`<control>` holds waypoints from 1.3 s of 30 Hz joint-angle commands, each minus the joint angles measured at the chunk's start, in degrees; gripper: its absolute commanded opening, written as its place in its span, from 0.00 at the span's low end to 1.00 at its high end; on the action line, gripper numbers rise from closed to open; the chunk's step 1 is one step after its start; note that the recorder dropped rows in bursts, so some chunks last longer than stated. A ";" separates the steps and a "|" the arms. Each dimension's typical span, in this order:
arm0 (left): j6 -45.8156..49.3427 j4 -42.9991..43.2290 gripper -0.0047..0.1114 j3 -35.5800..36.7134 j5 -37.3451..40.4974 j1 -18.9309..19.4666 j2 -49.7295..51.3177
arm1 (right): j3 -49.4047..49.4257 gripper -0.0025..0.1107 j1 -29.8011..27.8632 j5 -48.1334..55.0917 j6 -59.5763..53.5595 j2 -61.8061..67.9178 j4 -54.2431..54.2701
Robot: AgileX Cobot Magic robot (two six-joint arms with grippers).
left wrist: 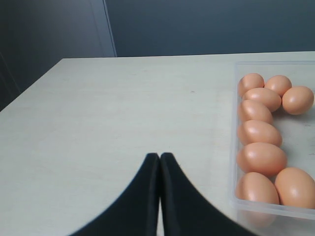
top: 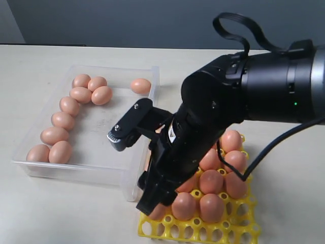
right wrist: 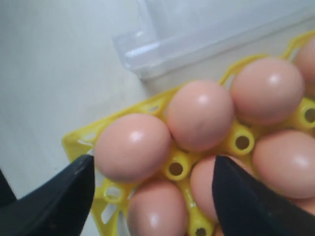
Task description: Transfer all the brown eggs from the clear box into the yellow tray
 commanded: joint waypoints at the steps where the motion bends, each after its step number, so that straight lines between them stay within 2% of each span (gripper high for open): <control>1: -0.03 0.00 0.04 0.23 -0.63 -0.26 -0.28 | -2.41 0.45 0.00 -0.90 0.39 -1.29 -1.21; 7: -0.03 0.00 0.04 0.23 -0.63 -0.26 -0.28 | -2.20 0.05 0.00 1.69 2.28 0.15 0.12; 8: -0.03 0.00 0.04 0.23 -0.63 -0.26 -0.28 | -2.20 0.02 0.00 2.02 2.28 0.43 1.42; 17: -0.03 0.00 0.04 0.23 -0.63 -0.26 -0.28 | -2.20 0.02 0.00 7.69 1.81 3.20 6.54; 26: -0.03 0.00 0.04 0.23 -0.63 -0.26 -0.28 | 1.31 0.02 0.00 7.31 -1.83 5.50 11.40; 39: -0.03 0.00 0.04 0.23 -0.63 -0.26 -0.28 | 1.57 0.02 0.00 3.42 -3.21 2.14 11.88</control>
